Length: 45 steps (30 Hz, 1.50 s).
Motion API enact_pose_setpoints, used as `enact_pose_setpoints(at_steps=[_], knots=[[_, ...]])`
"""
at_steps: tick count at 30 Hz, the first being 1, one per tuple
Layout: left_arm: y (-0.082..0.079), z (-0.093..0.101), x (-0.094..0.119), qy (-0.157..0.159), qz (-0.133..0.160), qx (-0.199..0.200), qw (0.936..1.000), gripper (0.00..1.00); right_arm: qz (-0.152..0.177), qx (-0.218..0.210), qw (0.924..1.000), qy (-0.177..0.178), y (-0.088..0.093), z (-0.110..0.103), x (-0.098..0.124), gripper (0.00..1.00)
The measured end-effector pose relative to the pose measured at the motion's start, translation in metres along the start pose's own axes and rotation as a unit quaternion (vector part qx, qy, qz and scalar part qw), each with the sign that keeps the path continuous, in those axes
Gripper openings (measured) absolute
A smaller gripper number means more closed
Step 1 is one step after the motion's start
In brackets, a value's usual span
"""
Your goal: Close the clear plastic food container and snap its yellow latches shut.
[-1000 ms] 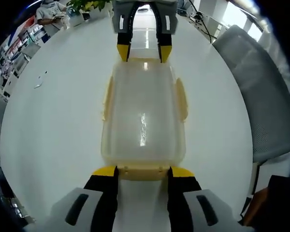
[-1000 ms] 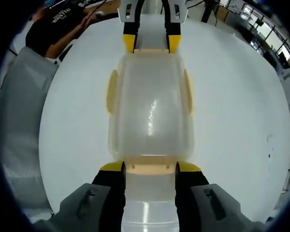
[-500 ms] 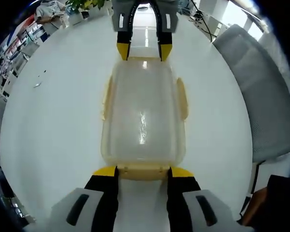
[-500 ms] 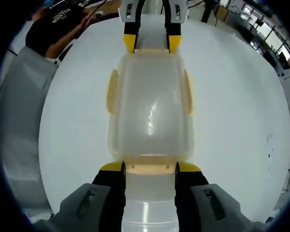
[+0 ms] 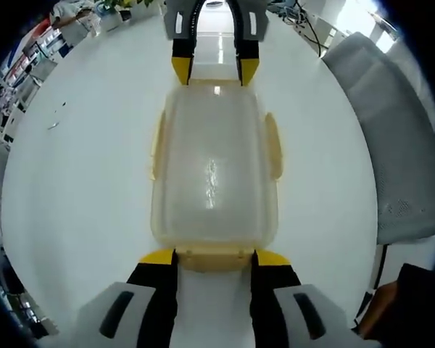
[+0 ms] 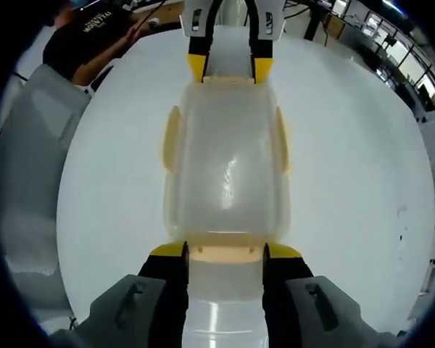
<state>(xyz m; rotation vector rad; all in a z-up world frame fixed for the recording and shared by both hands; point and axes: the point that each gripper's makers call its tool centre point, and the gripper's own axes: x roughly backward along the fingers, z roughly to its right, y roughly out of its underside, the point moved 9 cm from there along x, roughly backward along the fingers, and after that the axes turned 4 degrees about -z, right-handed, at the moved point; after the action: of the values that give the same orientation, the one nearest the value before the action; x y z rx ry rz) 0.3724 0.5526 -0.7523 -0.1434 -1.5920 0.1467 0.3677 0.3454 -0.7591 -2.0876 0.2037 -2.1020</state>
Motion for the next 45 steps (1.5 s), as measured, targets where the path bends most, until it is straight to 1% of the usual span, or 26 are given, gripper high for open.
enact_pose_setpoints(at_steps=[1, 3, 5, 8, 11, 14, 16, 22, 26, 27, 31, 33, 36, 39, 40, 43, 45], knots=[[-0.001, -0.002, 0.004, -0.001, -0.001, 0.002, 1.0000, 0.33, 0.003, -0.001, 1.0000, 0.001, 0.000, 0.001, 0.002, 0.36], [-0.001, -0.003, 0.010, -0.001, 0.006, 0.022, 0.9997, 0.33, 0.009, 0.004, 0.9999, 0.011, 0.002, 0.003, 0.006, 0.36], [-0.004, -0.002, 0.017, -0.002, 0.011, 0.016, 0.9998, 0.33, 0.015, 0.000, 0.9998, 0.010, 0.005, 0.005, 0.011, 0.36], [-0.009, -0.001, 0.022, -0.002, 0.003, 0.012, 0.9999, 0.33, 0.032, -0.005, 0.9995, 0.006, 0.007, 0.003, 0.020, 0.36], [-0.014, -0.001, 0.029, -0.006, 0.004, 0.011, 0.9999, 0.33, 0.034, -0.004, 0.9994, 0.011, 0.010, 0.003, 0.026, 0.36], [-0.021, 0.001, 0.037, -0.006, 0.001, 0.009, 0.9999, 0.33, 0.040, -0.002, 0.9991, 0.011, 0.013, 0.000, 0.036, 0.36], [-0.027, 0.001, 0.043, -0.013, -0.001, 0.006, 0.9999, 0.33, 0.043, 0.002, 0.9989, 0.018, 0.016, -0.001, 0.046, 0.36], [-0.046, 0.002, 0.062, -0.029, 0.014, 0.011, 0.9994, 0.33, 0.050, 0.010, 0.9982, 0.033, 0.029, 0.000, 0.075, 0.36], [-0.062, 0.003, 0.073, -0.039, 0.014, 0.011, 0.9991, 0.33, 0.055, 0.014, 0.9974, 0.044, 0.038, -0.001, 0.089, 0.36], [-0.065, 0.003, 0.075, -0.042, 0.013, 0.010, 0.9990, 0.33, 0.056, 0.015, 0.9972, 0.047, 0.042, -0.002, 0.094, 0.36], [-0.081, 0.004, 0.080, -0.048, 0.011, 0.009, 0.9988, 0.33, 0.057, 0.017, 0.9969, 0.051, 0.054, -0.003, 0.103, 0.36], [-0.092, 0.005, 0.081, -0.049, 0.012, 0.008, 0.9987, 0.33, 0.057, 0.017, 0.9968, 0.053, 0.063, -0.004, 0.108, 0.36], [-0.109, 0.003, 0.077, -0.052, 0.011, 0.002, 0.9986, 0.33, 0.053, 0.010, 0.9970, 0.055, 0.082, -0.006, 0.112, 0.36], [-0.132, 0.003, 0.070, -0.051, 0.011, -0.001, 0.9987, 0.33, 0.048, 0.008, 0.9973, 0.055, 0.102, -0.006, 0.115, 0.36], [-0.137, 0.003, 0.069, -0.050, 0.012, -0.003, 0.9987, 0.33, 0.047, 0.007, 0.9974, 0.054, 0.107, -0.007, 0.115, 0.36], [-0.158, 0.002, 0.064, -0.047, 0.016, -0.004, 0.9988, 0.33, 0.042, 0.003, 0.9977, 0.052, 0.129, -0.007, 0.119, 0.36], [-0.168, 0.002, 0.061, -0.046, 0.014, -0.008, 0.9988, 0.33, 0.041, 0.002, 0.9979, 0.051, 0.140, -0.008, 0.121, 0.36]])
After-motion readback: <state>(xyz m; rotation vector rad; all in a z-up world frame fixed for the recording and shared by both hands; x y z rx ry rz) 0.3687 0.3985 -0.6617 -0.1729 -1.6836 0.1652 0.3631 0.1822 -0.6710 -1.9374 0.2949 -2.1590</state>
